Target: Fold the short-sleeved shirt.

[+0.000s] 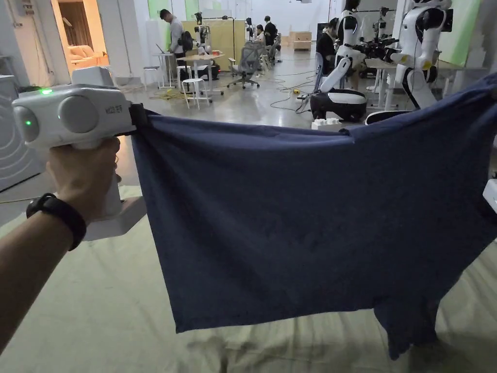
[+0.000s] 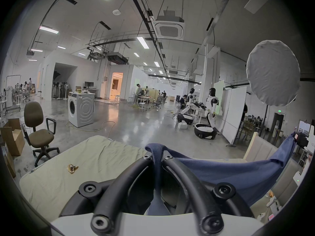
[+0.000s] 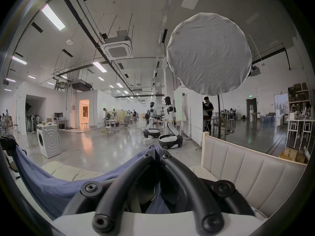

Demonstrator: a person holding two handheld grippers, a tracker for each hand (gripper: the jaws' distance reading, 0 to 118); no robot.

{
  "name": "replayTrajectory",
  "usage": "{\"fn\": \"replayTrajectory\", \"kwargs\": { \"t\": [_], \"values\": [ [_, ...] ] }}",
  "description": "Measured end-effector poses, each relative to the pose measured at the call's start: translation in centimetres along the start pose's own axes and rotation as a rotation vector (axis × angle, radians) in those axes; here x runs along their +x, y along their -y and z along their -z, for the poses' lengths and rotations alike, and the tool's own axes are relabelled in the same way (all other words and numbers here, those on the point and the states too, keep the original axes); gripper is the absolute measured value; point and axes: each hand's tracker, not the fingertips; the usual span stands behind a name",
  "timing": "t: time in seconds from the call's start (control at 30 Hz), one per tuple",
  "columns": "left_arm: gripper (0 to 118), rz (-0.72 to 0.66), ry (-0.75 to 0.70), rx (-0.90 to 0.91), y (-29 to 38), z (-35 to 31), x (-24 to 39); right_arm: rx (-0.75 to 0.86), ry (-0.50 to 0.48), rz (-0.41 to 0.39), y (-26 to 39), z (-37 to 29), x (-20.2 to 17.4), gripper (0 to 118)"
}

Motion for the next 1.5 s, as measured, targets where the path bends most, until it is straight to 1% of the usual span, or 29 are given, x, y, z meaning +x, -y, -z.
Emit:
{"fn": "replayTrajectory", "kwargs": {
  "t": [0.1,0.17,0.2,0.23,0.27,0.33,0.4,0.5,0.53,0.57,0.6,0.63,0.67,0.7,0.8,0.87,0.93,0.97,1.0,1.03,1.13,1.17,1.2,1.23,1.27,1.3,1.37,1.47,1.5],
  "values": [
    [7,0.014,-0.011,0.013,0.4,1.6,0.2,0.008,0.043,-0.031,1.3,3.2,-0.1,4],
    [7,0.011,-0.01,0.019,0.5,2.6,0.4,0.008,0.053,0.022,1.7,3.8,-0.2,4],
    [7,0.007,-0.008,0.025,0.7,2.9,0.4,-0.003,0.057,0.03,1.9,4.0,-0.5,4],
    [7,-0.023,-0.002,0.023,1.0,3.1,0.5,0.004,0.055,0.026,2.2,4.2,-0.6,4],
    [7,-0.023,0.0,0.026,1.2,3.3,0.5,0.014,0.057,0.018,2.4,4.3,-0.7,4],
    [7,-0.008,0.009,0.037,2.6,2.9,0.5,0.03,0.024,0.014,3.2,3.5,-0.8,4],
    [7,-0.008,0.032,0.027,4.2,2.2,0.2,-0.03,-0.008,0.018,4.9,2.6,-0.6,4],
    [7,0.007,0.074,-0.033,8.4,-0.3,-0.8,-0.042,-0.042,0.011,8.2,-0.6,0.3,4],
    [7,-0.023,0.103,-0.105,10.3,-1.5,-1.5,-0.081,-0.066,0.04,9.9,-1.9,0.9,4],
    [7,-0.034,0.132,-0.107,11.9,-2.7,-1.9,-0.1,-0.075,0.05,10.5,-3.5,0.9,4],
    [7,-0.037,0.119,-0.097,13.6,-4.4,-2.3,-0.098,-0.084,0.066,12.4,-5.9,1.5,4],
    [7,-0.069,0.136,-0.148,15.5,-5.9,-2.9,-0.117,-0.097,0.081,14.0,-7.8,2.1,4],
    [7,-0.101,0.145,-0.139,17.2,-7.5,-3.5,-0.155,-0.099,0.125,15.7,-9.6,2.6,4],
    [7,-0.105,0.147,-0.169,18.7,-9.0,-3.8,-0.123,-0.11,0.093,16.8,-11.8,3.1,4],
    [7,-0.095,0.173,-0.223,23.9,-14.1,-5.5,-0.215,-0.141,0.125,20.4,-18.4,4.6,4],
    [7,-0.122,0.182,-0.235,27.1,-17.3,-7.0,-0.276,-0.15,0.158,22.6,-21.9,5.7,4],
    [7,-0.127,0.185,-0.246,30.0,-21.0,-8.4,-0.343,-0.134,0.181,24.8,-26.2,6.9,4],
    [7,-0.131,0.18,-0.247,31.3,-22.8,-8.9,-0.375,-0.135,0.185,25.8,-27.8,7.5,4],
    [7,-0.165,0.185,-0.262,32.5,-24.4,-9.4,-0.382,-0.133,0.188,26.7,-29.3,7.9,4],
    [7,-0.175,0.186,-0.295,33.9,-25.7,-10.0,-0.439,-0.119,0.186,27.7,-30.9,8.3,4],
    [7,-0.179,0.158,-0.358,36.8,-28.1,-10.9,-0.571,-0.117,0.191,30.5,-33.4,9.4,4],
    [7,-0.211,0.184,-0.408,37.8,-28.3,-11.0,-0.6,-0.117,0.186,31.2,-33.9,9.6,4],
    [7,-0.184,0.182,-0.43,38.7,-28.6,-11.0,-0.613,-0.098,0.191,32.0,-34.6,9.8,4],
    [7,-0.157,0.174,-0.438,39.5,-28.9,-11.1,-0.642,-0.1,0.201,32.8,-34.8,10.1,4],
    [7,-0.145,0.173,-0.456,40.3,-29.1,-11.2,-0.655,-0.098,0.199,33.2,-34.9,10.3,4],
    [7,-0.167,0.175,-0.456,41.0,-28.6,-11.5,-0.658,-0.08,0.199,33.7,-35.0,10.4,4],
    [7,-0.176,0.168,-0.478,41.7,-28.4,-11.4,-0.679,-0.076,0.236,34.1,-35.2,10.8,4],
    [7,-0.206,0.151,-0.491,41.9,-27.9,-12.3,-0.687,-0.07,0.23,34.2,-35.4,10.7,4],
    [7,-0.201,0.121,-0.471,41.6,-28.6,-12.1,-0.676,-0.06,0.237,33.8,-35.9,10.8,4]
  ]
}}
